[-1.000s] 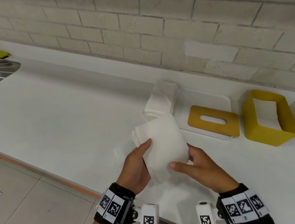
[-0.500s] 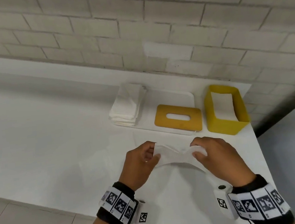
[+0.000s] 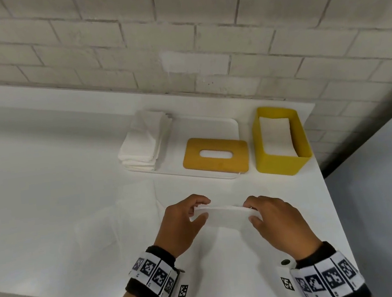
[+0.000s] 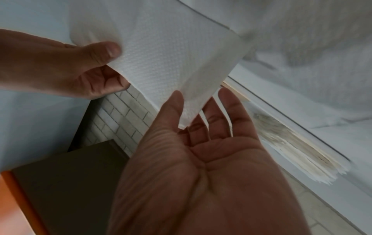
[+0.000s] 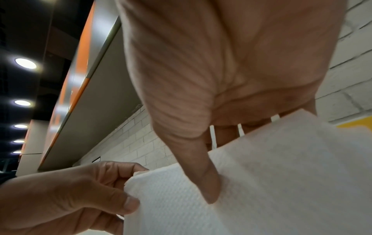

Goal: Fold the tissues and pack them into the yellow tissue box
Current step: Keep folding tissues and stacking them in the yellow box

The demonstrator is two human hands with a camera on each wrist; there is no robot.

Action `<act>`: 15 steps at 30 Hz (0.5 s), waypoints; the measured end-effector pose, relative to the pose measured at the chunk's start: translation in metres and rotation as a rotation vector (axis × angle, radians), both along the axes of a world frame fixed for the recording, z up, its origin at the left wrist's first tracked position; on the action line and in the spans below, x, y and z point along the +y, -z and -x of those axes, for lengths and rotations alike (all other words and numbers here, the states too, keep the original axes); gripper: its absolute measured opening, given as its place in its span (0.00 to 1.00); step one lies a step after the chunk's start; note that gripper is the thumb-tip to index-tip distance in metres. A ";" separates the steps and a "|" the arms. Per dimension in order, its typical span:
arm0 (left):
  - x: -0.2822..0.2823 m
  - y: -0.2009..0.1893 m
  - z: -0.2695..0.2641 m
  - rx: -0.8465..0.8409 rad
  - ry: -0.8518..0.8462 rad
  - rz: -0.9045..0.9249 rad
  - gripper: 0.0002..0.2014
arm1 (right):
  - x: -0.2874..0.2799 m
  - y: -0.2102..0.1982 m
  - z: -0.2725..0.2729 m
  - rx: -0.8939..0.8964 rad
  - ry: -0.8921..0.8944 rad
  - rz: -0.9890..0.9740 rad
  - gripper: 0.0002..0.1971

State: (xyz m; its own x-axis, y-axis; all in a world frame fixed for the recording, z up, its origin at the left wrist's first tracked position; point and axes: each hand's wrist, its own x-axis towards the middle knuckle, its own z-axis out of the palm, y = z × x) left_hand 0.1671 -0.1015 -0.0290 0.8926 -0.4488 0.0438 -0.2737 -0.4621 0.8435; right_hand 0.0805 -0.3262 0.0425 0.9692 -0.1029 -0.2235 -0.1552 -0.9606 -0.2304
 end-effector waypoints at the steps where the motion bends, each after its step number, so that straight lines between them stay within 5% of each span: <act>1: -0.002 0.000 0.000 -0.006 -0.004 -0.005 0.15 | -0.001 -0.002 -0.001 0.003 -0.004 0.007 0.09; 7: -0.008 -0.016 -0.005 -0.028 -0.004 0.072 0.14 | -0.009 -0.019 -0.004 -0.051 -0.006 0.009 0.11; 15: -0.020 -0.010 -0.002 -0.016 -0.001 0.039 0.17 | -0.009 0.014 -0.018 0.001 -0.074 0.001 0.14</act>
